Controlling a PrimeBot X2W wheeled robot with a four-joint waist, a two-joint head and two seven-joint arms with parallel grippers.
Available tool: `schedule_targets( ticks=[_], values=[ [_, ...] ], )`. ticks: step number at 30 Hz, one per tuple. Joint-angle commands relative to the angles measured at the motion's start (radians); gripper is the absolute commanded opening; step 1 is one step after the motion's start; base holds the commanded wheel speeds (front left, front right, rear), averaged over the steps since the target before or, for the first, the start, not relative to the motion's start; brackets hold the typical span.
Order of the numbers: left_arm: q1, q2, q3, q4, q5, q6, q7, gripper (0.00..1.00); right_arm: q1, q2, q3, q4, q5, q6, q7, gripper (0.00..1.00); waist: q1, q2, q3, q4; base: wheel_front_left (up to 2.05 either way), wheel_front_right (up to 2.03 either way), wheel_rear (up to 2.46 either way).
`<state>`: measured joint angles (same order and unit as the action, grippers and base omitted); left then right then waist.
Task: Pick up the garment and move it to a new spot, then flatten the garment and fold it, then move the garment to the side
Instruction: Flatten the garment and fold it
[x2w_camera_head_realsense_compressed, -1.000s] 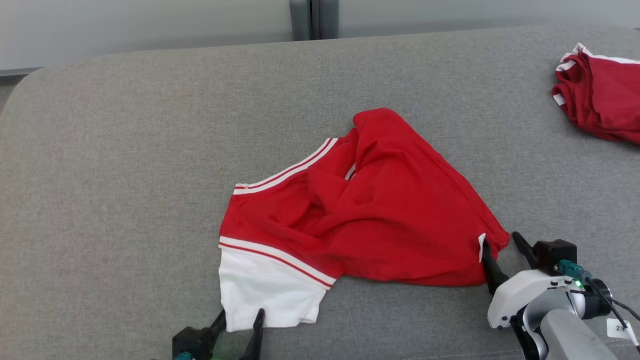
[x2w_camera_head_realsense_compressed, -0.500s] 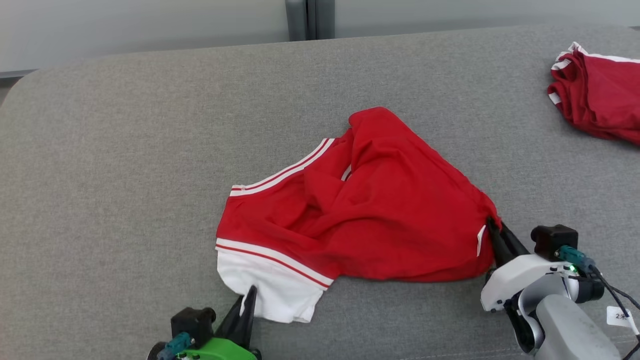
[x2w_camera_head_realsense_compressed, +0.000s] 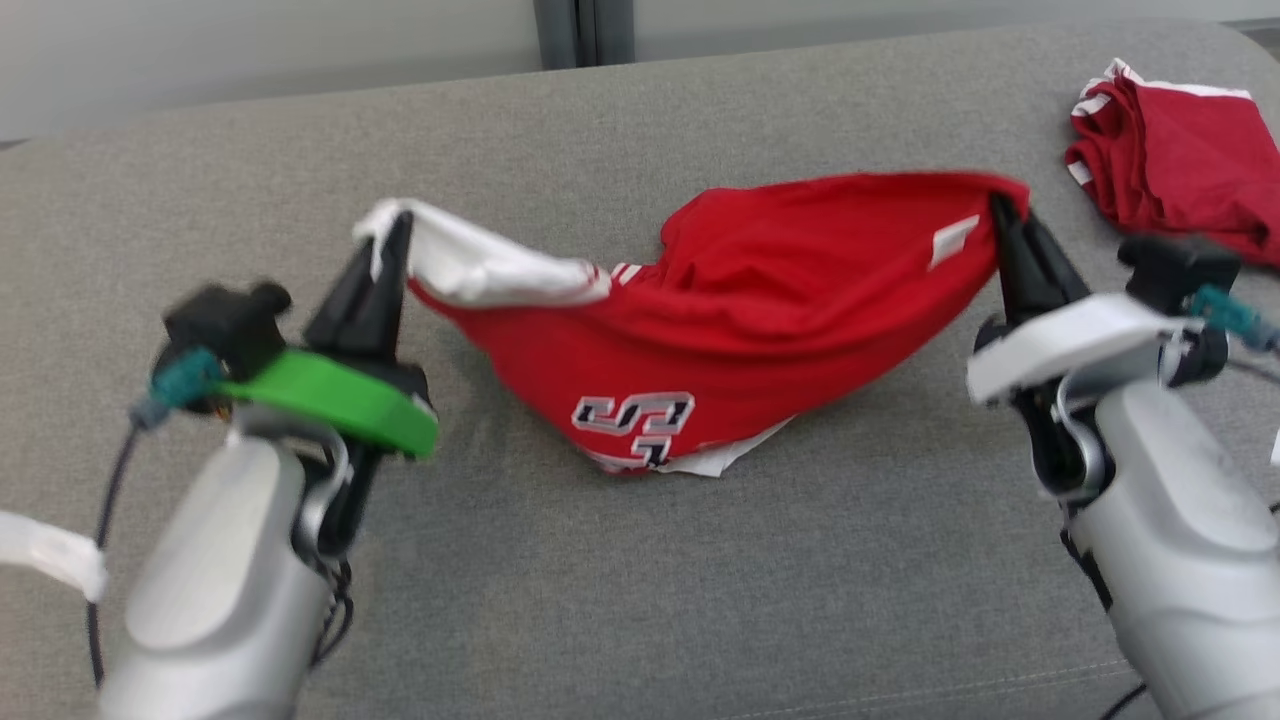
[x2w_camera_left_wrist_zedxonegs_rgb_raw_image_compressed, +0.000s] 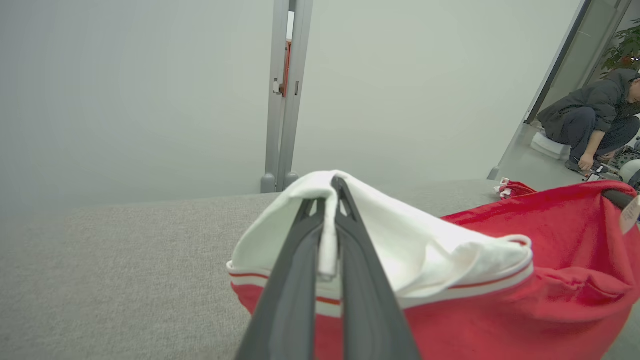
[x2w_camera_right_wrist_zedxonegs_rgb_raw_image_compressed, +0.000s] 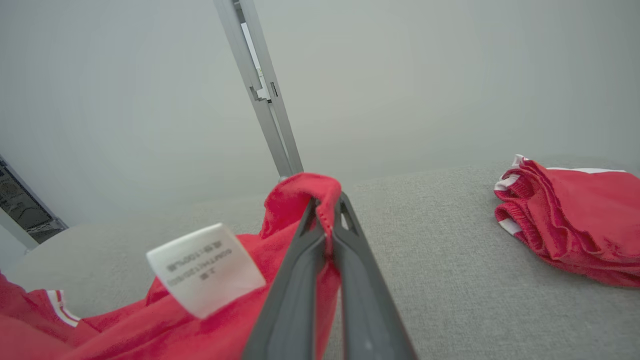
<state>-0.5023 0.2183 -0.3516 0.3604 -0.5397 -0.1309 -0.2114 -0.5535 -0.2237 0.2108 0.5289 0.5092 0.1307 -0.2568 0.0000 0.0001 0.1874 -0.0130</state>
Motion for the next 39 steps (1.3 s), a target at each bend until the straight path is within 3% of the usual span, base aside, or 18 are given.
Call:
schedule_targets(
  ticks=[1, 11, 22, 31, 39],
  values=[
    [-0.075, 0.021, 0.009, 0.005, -0.017, 0.001, 0.015, 0.0, -0.064, 0.004, 0.005, 0.002, 0.043, 0.0, 0.02, 0.0, 0.0, -0.0001, 0.052, -0.017, 0.0, 0.0, 0.0],
    [-0.689, 0.069, 0.04, 0.18, -0.138, 0.001, 0.148, 0.0, -0.573, -0.037, 0.038, 0.093, 0.197, 0.0, 0.162, 0.0, 0.0, -0.0001, 0.234, -0.036, 0.0, 0.0, 0.0],
    [-1.252, 0.042, -0.023, 0.418, -0.076, 0.001, 0.115, 0.0, -1.052, -0.016, -0.047, 0.345, 0.212, 0.0, 0.2, 0.0, 0.0, -0.0001, 0.328, -0.064, 0.0, 0.0, 0.0],
    [-1.381, 0.019, -0.08, 0.559, -0.106, 0.001, 0.061, 0.0, -1.186, -0.001, -0.039, 0.481, 0.19, 0.0, 0.175, 0.0, 0.0, -0.0001, 0.368, -0.06, 0.0, 0.0, 0.0],
    [-1.171, 0.045, -0.15, 0.55, -0.18, 0.001, -0.016, 0.0, -1.007, 0.012, 0.013, 0.467, 0.272, 0.0, 0.149, 0.0, 0.0, -0.0001, 0.365, -0.058, 0.0, 0.0, 0.0]
  ],
)
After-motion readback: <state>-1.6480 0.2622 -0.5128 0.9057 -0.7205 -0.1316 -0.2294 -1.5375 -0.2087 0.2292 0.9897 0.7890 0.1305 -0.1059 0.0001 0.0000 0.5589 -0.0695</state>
